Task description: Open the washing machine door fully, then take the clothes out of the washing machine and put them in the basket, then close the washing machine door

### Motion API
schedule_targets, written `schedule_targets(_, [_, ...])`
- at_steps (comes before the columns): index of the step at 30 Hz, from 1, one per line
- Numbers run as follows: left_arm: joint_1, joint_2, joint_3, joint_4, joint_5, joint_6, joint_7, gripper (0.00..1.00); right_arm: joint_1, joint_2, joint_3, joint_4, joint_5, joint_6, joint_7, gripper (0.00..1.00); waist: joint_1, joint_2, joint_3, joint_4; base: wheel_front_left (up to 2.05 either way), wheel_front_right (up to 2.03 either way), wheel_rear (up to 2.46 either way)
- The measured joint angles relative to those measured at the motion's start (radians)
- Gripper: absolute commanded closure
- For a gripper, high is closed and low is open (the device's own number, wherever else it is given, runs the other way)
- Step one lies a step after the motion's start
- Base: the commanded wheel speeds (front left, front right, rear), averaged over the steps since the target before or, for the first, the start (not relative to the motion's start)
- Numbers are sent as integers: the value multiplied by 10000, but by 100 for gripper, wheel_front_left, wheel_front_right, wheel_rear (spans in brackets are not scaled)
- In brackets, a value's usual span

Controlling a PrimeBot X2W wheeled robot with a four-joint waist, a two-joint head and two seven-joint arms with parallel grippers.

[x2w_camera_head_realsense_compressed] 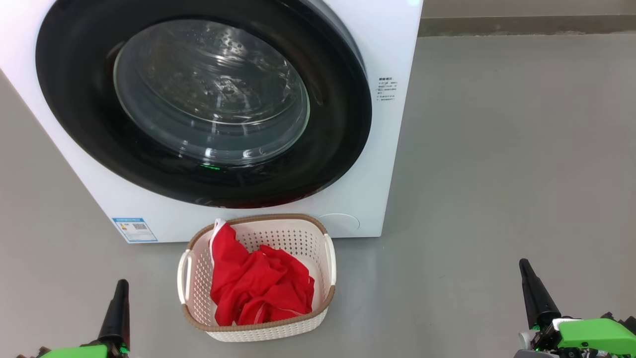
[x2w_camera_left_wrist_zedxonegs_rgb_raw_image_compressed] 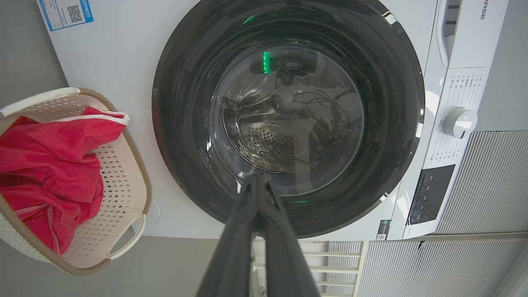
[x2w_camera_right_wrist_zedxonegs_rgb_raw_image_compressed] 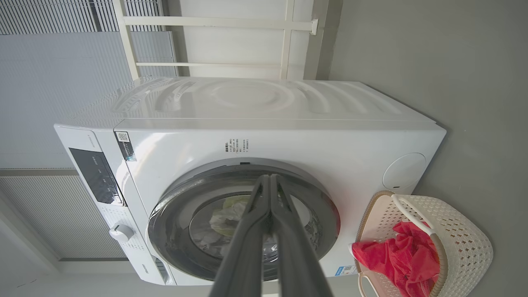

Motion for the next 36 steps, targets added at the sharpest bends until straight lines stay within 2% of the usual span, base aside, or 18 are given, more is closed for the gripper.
schedule_targets(36, [0, 0, 4, 0, 0, 0, 0, 100, 0, 0, 0, 0, 2, 0, 0, 100, 0, 0, 0, 0, 0, 0, 0])
